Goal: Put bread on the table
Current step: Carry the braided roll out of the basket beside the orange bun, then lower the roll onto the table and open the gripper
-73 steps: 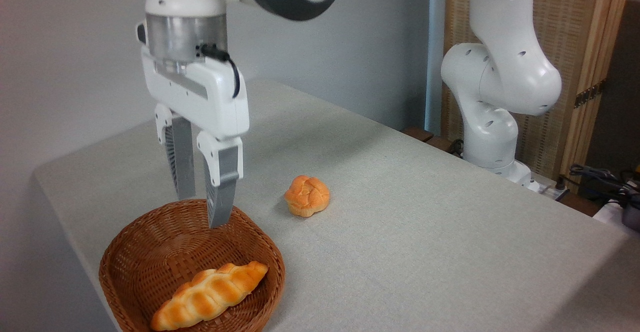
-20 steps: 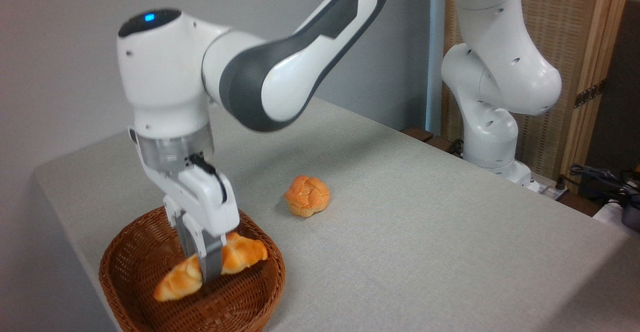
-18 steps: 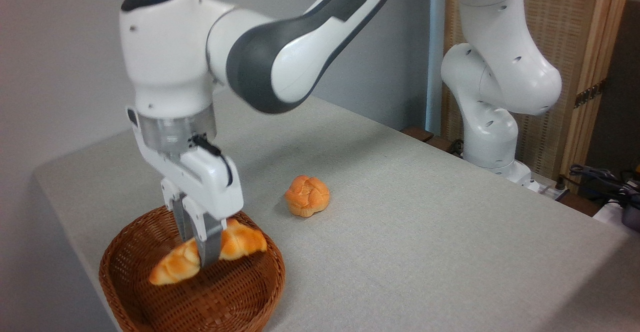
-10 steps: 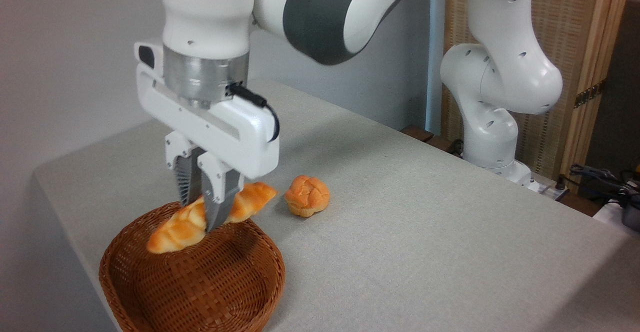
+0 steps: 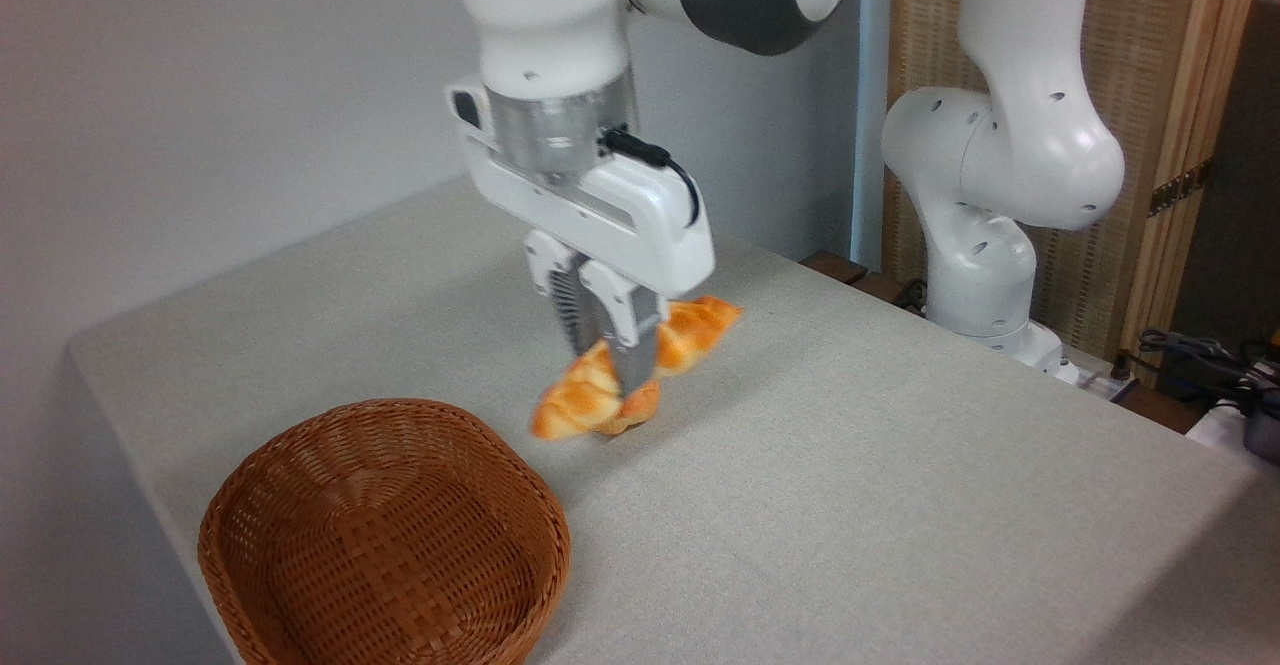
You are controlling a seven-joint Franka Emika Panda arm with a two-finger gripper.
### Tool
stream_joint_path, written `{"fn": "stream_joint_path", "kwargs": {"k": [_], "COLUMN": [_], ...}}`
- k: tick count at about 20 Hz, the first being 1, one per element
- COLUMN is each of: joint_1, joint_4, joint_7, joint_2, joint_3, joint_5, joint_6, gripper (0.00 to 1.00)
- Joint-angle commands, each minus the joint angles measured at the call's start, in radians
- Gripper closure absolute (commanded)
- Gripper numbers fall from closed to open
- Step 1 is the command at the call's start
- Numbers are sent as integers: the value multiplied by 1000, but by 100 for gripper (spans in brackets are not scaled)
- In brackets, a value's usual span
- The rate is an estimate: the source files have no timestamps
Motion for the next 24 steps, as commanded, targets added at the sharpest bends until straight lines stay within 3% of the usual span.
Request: {"fn": "stream_joint_path", "kwargs": {"k": [1, 2, 5, 7, 10, 24], "joint_1": [-48, -50, -50, -52, -56, -55], "joint_4": [-152, -162, -182, -182, -182, -176], "joint_7": [5, 2, 7, 7, 5, 14], "joint_2": [-37, -24, 5, 37, 48, 46], "joint_3": [9, 9, 9, 7, 1, 3], "joint_5": [92, 110, 119, 133, 181, 182], "joint_6": [10, 10, 10, 15, 22, 39], "gripper": [73, 73, 57, 21, 0, 0]}}
